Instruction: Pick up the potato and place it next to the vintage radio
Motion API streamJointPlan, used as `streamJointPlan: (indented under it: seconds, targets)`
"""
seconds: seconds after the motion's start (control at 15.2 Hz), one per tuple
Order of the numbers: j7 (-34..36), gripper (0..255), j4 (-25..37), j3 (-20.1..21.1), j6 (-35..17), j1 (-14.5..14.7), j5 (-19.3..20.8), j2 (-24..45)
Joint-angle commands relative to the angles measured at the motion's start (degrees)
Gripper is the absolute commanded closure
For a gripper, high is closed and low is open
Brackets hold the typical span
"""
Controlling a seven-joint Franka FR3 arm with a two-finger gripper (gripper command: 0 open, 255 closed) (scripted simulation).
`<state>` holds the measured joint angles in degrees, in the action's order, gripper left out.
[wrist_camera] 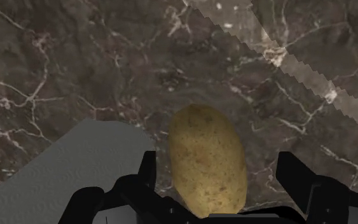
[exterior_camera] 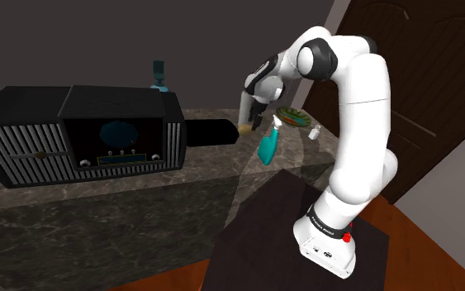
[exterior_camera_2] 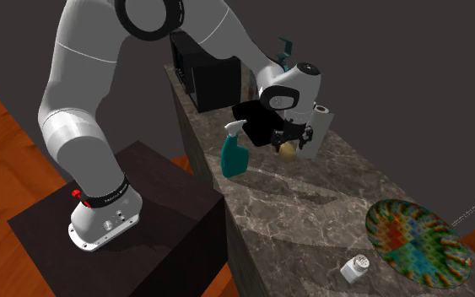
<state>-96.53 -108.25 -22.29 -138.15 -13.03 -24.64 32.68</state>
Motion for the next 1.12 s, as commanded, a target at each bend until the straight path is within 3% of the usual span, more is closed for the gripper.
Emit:
streamJointPlan:
  seconds: [0.0, 0.79, 0.86, 1.06]
  targets:
    - [-0.7, 0, 0.8, 0.7, -0.7, -0.6, -0.7, 1.5]
    - [-1.6, 0, 1.4, 1.9, -2.8, -1.3, -2.1, 4.3]
    - [-1.6, 255, 1.4, 1.9, -2.8, -1.3, -2.1, 4.3]
    - [-1.6, 255, 1.3, 1.9, -2.8, -1.3, -2.1, 4.2]
